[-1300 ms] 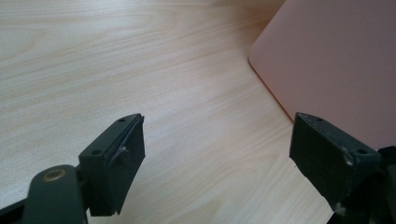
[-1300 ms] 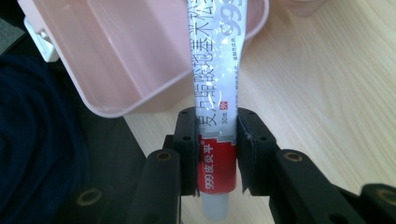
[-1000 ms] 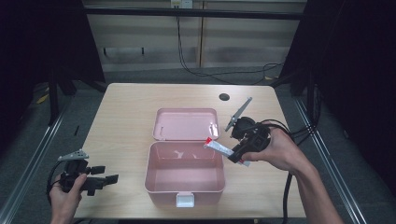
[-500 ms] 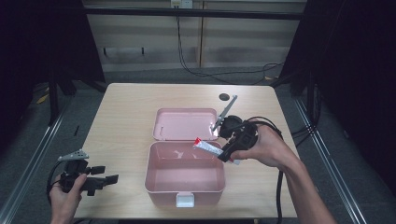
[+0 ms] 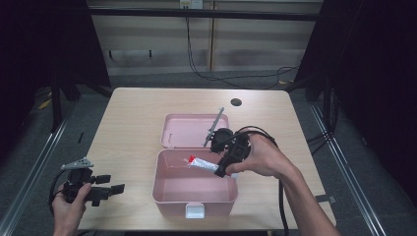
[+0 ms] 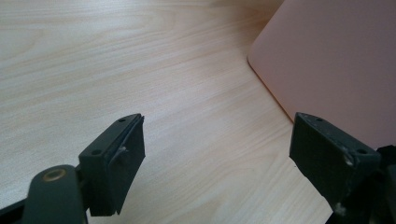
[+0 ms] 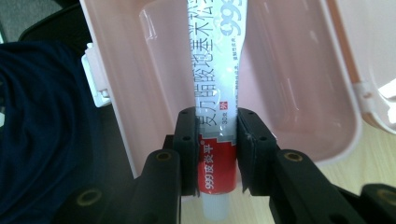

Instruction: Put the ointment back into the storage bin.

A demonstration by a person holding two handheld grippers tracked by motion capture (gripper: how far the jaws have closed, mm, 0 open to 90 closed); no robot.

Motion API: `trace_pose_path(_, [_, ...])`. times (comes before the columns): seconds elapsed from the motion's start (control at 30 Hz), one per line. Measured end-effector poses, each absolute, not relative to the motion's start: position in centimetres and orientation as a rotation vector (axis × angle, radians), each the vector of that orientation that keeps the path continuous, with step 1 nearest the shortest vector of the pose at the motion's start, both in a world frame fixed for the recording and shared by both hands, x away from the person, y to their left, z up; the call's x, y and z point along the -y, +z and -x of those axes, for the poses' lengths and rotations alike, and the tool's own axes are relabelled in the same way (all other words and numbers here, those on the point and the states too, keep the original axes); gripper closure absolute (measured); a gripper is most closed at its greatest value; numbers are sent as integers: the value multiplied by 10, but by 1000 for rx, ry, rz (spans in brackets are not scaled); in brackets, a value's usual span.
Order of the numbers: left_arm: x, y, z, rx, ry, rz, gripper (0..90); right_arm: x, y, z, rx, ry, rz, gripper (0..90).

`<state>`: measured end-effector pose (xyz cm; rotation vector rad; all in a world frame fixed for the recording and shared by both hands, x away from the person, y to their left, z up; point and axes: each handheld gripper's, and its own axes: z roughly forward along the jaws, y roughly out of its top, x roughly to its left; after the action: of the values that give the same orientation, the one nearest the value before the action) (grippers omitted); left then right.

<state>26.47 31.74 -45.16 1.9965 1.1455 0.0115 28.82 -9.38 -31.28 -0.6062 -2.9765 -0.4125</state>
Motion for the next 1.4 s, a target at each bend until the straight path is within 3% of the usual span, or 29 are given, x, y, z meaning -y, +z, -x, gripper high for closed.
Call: trace_pose_path(1.4, [-318, -452, -264, -1153, 13, -1988, 181, 36, -353, -290, 2935, -264, 372, 720])
